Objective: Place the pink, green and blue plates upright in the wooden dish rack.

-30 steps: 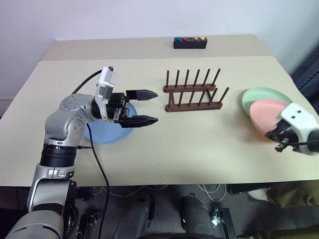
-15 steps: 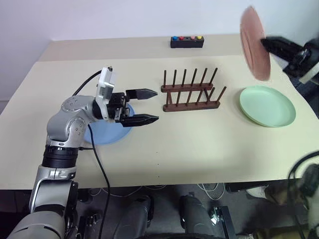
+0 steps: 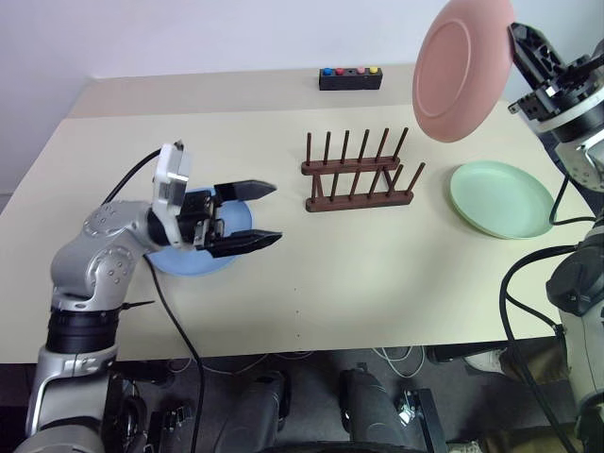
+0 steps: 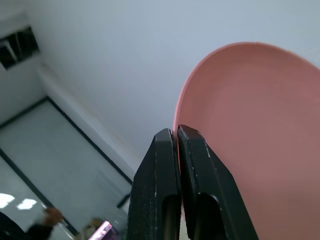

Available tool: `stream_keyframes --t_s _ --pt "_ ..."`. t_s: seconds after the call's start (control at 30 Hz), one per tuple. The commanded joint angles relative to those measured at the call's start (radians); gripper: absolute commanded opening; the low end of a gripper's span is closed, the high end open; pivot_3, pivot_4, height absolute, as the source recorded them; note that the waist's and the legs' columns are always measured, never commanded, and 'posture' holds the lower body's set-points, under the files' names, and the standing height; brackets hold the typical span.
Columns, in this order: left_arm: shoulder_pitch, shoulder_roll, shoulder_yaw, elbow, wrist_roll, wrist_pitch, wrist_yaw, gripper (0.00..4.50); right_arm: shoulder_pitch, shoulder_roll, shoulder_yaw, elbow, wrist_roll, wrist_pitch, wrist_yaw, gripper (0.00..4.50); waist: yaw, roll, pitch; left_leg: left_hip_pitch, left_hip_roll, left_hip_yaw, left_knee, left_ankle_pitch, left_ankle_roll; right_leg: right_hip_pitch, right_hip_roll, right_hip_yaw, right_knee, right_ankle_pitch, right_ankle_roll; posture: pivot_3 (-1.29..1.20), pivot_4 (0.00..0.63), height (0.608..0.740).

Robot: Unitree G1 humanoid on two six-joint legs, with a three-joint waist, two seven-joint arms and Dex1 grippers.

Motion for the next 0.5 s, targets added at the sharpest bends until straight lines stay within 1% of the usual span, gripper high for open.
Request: stream_keyframes --t_s 0.03,0.2,0.5 --pt "0.005 0.018 0.051 -0.057 -0.037 0.002 0.031 4.50 -0.053 -0.016 -0.004 0.047 -0.014 -0.016 0.037 0.08 0.003 0.000 0.000 0.000 0.000 0.000 0.000 0.000 0.000 0.000 0.000 0.000 0.000 0.000 0.000 0.00 0.150 0.740" --pt "0.025 0.013 0.051 -0.077 -0.043 -0.001 0.059 4.50 -0.046 -0.008 0.001 0.092 -0.044 -0.032 0.063 0.08 0.004 0.000 0.000 0.000 0.000 0.000 0.000 0.000 0.000 0.000 0.000 0.000 -0.001 0.000 0.000 0.00 0.150 0.740" --pt "0.037 0.022 0.049 -0.085 -0.045 -0.005 0.074 4.50 -0.062 0.003 -0.019 0.060 -0.021 0.032 0.068 0.08 0.000 0.000 0.000 0.000 0.000 0.000 0.000 0.000 0.000 0.000 0.000 0.000 0.000 0.000 0.000 0.00 0.150 0.740"
